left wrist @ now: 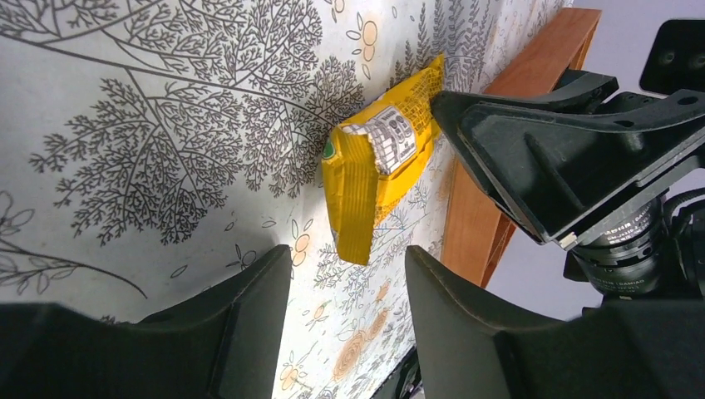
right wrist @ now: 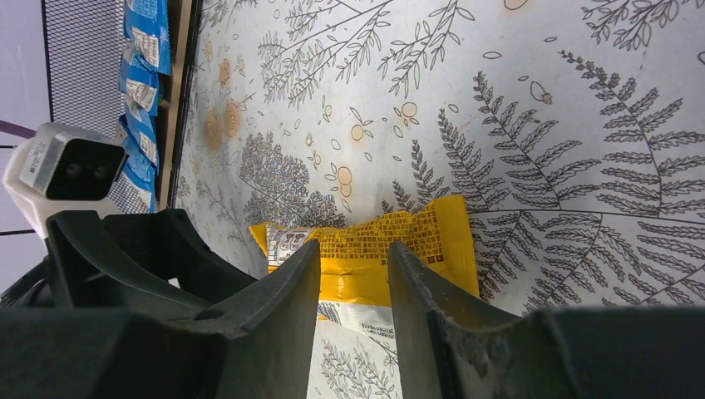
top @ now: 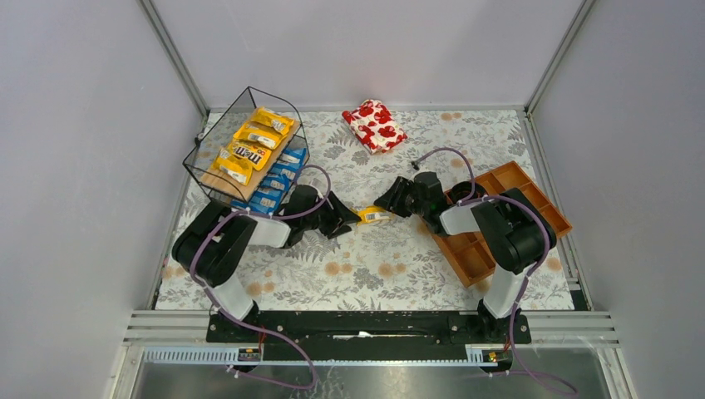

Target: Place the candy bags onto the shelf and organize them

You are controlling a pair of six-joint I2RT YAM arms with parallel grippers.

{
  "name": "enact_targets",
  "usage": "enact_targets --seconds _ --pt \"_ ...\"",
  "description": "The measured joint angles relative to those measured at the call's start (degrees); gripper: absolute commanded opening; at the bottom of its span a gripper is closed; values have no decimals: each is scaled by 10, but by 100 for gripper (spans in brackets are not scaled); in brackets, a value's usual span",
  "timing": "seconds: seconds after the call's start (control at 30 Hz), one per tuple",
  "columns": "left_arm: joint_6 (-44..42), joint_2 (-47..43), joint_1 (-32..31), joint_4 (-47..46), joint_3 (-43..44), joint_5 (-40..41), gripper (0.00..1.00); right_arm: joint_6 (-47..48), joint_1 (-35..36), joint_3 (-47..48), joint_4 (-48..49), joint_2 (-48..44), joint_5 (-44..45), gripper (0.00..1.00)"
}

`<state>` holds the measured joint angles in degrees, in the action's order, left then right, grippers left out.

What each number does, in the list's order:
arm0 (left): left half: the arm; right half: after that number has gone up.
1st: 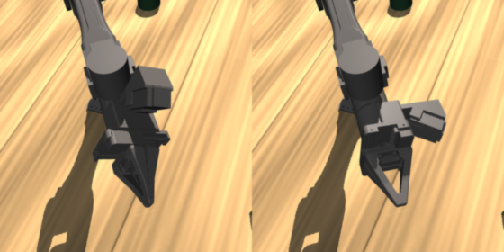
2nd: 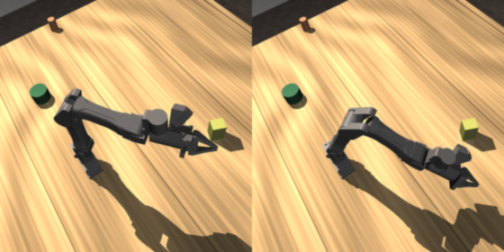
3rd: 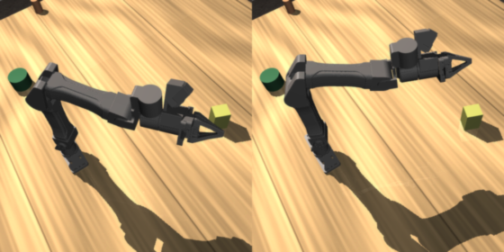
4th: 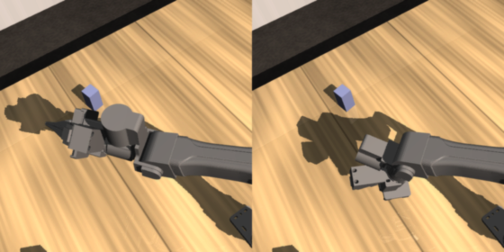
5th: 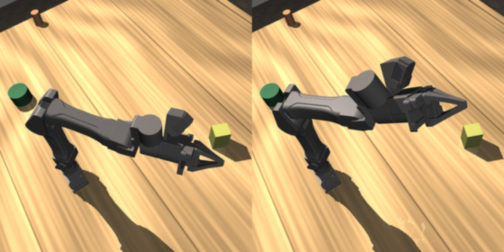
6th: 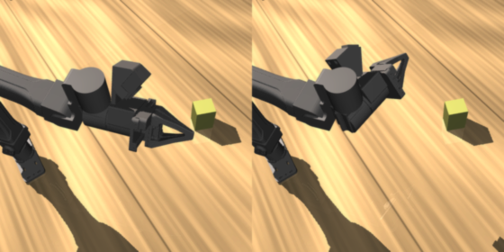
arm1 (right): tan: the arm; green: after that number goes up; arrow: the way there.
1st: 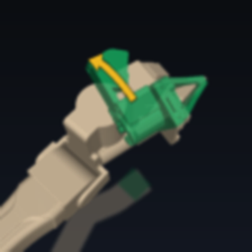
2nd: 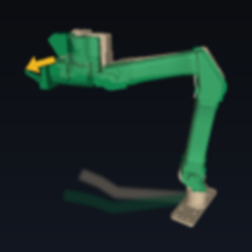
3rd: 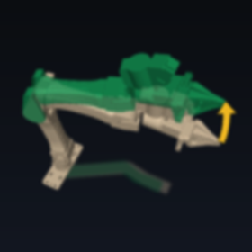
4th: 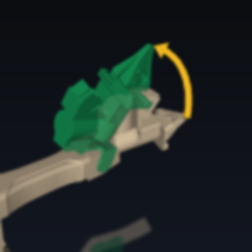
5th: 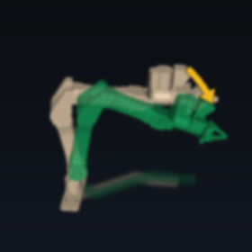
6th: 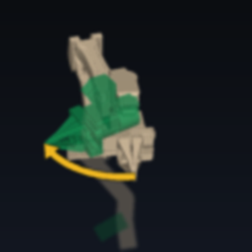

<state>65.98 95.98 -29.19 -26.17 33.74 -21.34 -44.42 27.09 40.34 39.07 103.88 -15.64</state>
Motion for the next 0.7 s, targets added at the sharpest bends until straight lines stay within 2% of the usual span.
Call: enact_targets --seconds 0.47,0.7 --pt "90 78 0 -128 0 -20 54 -6 -1 3 -6 0 1 43" --pt "110 103 0 -173 0 -13 53 -7 -3 3 -6 0 -1 43"
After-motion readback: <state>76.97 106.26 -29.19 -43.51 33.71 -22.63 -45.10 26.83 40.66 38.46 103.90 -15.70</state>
